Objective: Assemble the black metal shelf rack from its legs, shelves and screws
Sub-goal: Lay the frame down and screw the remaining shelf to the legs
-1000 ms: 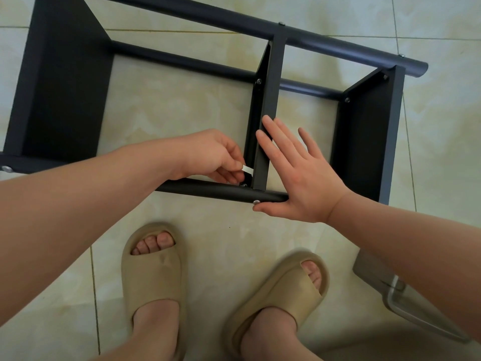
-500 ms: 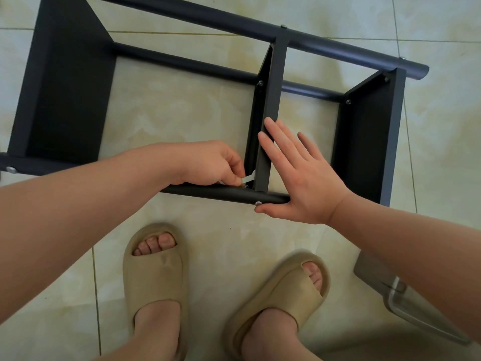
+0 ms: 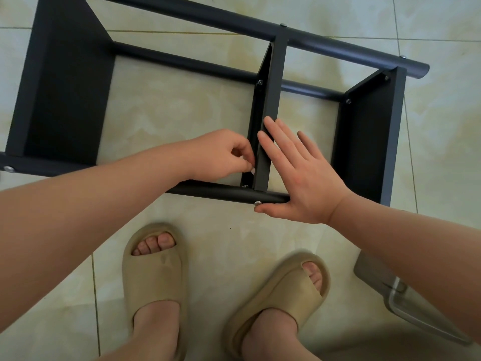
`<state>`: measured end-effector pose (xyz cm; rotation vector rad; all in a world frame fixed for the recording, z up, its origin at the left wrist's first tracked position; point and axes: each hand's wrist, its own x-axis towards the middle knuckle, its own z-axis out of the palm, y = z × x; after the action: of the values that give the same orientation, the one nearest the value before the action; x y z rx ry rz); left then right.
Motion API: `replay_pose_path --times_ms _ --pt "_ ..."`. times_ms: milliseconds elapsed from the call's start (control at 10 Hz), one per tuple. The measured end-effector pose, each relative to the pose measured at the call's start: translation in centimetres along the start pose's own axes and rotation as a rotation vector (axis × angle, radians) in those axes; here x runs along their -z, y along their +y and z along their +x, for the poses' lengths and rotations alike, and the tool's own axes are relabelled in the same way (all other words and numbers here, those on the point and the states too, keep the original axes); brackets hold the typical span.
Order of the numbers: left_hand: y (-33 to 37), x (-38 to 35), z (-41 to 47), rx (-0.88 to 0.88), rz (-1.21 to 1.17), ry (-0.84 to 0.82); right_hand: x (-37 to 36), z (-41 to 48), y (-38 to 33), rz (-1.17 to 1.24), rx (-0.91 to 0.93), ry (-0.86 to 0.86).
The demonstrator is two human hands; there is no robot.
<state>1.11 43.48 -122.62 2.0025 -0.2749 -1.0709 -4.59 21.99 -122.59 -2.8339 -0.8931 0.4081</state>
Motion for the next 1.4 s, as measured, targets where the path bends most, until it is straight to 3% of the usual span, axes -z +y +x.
replay_pose_path --times_ms 100,200,500,900,1200,1400 --pt "0.1 -0.4 0.2 0.175 -0.333 -0.069 0.0 0.0 0.0 0.001 0.0 -0.003" --pt "-0.2 -0.4 0.4 0.227 -0.474 -0.07 0.0 0.0 0.0 0.001 0.0 -0.002" --pt "-0.6 -0.4 1.0 0.142 -0.432 0.061 0.0 0.0 0.0 0.0 0.0 -0.007" --pt "-0.8 -0.1 0.8 0.169 -0.395 -0.033 0.1 0.0 0.0 0.008 -0.002 -0.016" --pt "-0.6 -0.2 0.7 0.125 -0.334 -0.013 0.1 0.0 -0.1 0.005 0.0 -0.015" --pt "-0.5 -0.2 0.5 0.211 -0.574 -0.039 0.1 0.0 0.0 0.005 -0.002 -0.015"
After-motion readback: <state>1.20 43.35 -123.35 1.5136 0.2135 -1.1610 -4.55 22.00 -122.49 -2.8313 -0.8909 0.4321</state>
